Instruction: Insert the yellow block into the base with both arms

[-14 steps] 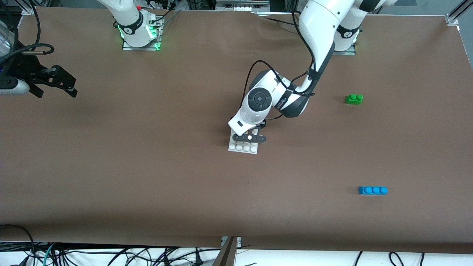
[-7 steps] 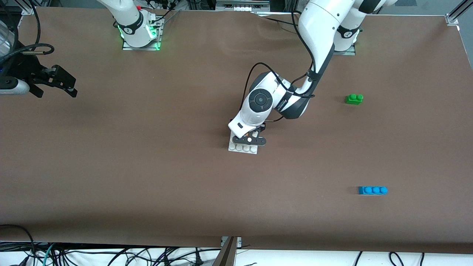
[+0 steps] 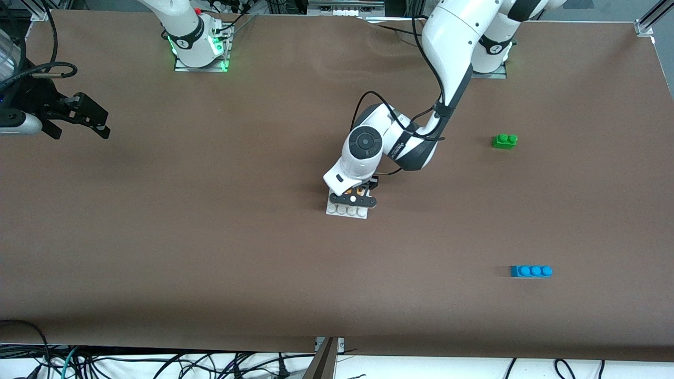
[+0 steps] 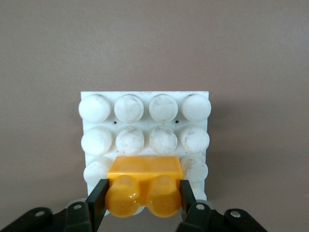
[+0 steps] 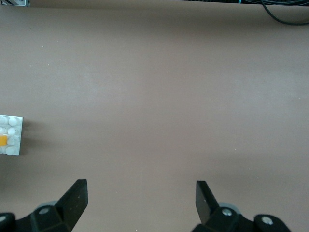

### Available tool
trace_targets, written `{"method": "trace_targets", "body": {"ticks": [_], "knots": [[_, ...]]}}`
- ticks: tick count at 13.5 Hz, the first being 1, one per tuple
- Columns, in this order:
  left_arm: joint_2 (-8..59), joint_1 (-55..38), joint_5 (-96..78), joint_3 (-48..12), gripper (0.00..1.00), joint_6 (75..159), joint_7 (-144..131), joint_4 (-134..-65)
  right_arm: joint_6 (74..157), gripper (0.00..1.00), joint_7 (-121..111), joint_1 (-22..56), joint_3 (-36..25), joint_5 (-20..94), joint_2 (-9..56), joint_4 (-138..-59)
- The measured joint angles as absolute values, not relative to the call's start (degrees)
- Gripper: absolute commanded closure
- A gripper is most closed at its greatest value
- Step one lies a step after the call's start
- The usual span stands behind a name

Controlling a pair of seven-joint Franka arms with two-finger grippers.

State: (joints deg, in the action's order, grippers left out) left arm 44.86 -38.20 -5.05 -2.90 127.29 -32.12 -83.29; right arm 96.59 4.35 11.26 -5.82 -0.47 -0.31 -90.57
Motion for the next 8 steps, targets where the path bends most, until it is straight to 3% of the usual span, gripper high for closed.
{"method": "trace_targets", "body": {"ticks": [1,3,8], "knots": [[45.1,-38.4,-5.0,-2.9,0.67,127.3,-32.1,-83.3,96.6,0.01,4.3,11.3,-5.8,-0.5,-0.3,-90.6],[45.2,-38.7,-4.8,-2.8,0.00,127.3,-32.1,-83.3,96.6,0.01,4.3,11.3,-5.8,-0.5,-0.3,-90.6],[44.9,-38.6,-4.8,-2.3,0.00,127.1,-32.5,-82.1,96.6,0.01,4.3,11.3,-5.8,-0.5,-0.3,-90.6]]}}
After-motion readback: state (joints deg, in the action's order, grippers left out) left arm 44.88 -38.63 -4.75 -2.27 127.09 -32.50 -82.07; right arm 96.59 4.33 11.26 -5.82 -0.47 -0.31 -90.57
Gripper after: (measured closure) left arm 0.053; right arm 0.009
